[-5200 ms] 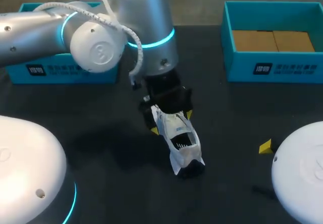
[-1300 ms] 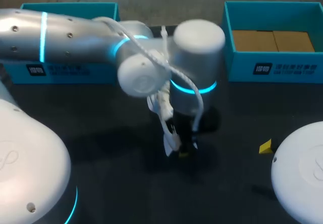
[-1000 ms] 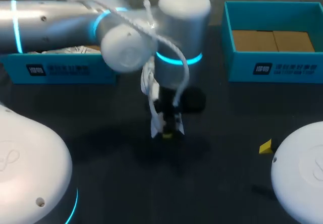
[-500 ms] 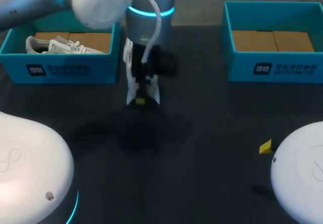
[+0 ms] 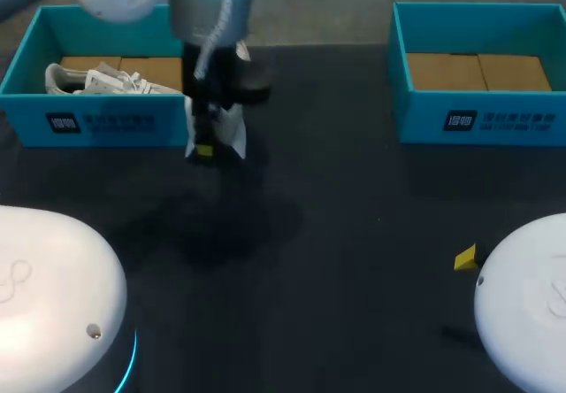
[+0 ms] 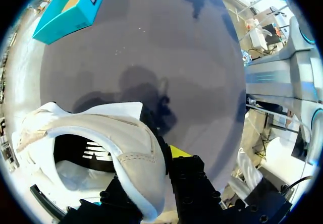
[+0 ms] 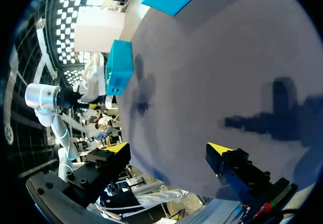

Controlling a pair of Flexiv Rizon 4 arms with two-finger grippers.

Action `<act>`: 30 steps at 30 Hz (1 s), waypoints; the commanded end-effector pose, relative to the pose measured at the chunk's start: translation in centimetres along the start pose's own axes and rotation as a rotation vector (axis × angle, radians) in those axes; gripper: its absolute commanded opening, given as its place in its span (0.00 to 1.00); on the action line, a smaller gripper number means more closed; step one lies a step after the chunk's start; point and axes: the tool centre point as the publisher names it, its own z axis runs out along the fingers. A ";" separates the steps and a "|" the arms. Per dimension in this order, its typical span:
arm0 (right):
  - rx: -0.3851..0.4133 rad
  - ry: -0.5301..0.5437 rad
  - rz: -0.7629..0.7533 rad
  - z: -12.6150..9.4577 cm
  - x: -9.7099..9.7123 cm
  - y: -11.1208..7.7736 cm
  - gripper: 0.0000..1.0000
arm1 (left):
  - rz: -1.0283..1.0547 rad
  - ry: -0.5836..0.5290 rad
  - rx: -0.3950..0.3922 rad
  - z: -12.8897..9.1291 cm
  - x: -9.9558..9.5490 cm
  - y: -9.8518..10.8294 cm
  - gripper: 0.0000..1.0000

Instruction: Take the shoe out of the shoebox, open the shoe tongue, remove and reinsert the insole, then place the shoe into the shoebox

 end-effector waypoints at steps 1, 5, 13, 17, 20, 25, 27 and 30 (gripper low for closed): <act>-0.003 -0.003 0.000 0.0 0.1 -0.2 1.00 | -0.002 0.021 0.043 -1.9 -1.7 4.6 0.00; -0.003 -0.003 0.000 0.0 0.1 -0.2 1.00 | 0.007 0.048 0.033 -2.9 -3.2 6.2 0.00; -0.003 -0.003 0.000 0.0 0.1 -0.2 1.00 | -0.013 0.102 0.016 -5.8 -6.3 9.5 0.00; -0.003 -0.003 0.000 0.0 0.1 -0.2 1.00 | -0.013 0.102 0.016 -5.8 -6.3 9.5 0.00; -0.003 -0.003 0.000 0.0 0.1 -0.2 1.00 | -0.013 0.102 0.016 -5.8 -6.3 9.5 0.00; -0.003 -0.003 0.000 0.0 0.1 -0.2 1.00 | -0.013 0.102 0.016 -5.8 -6.3 9.5 0.00; -0.003 -0.003 0.000 0.0 0.1 -0.2 1.00 | -0.013 0.102 0.016 -5.8 -6.3 9.5 0.00; -0.003 -0.003 0.000 0.0 0.1 -0.2 1.00 | -0.013 0.102 0.016 -5.8 -6.3 9.5 0.00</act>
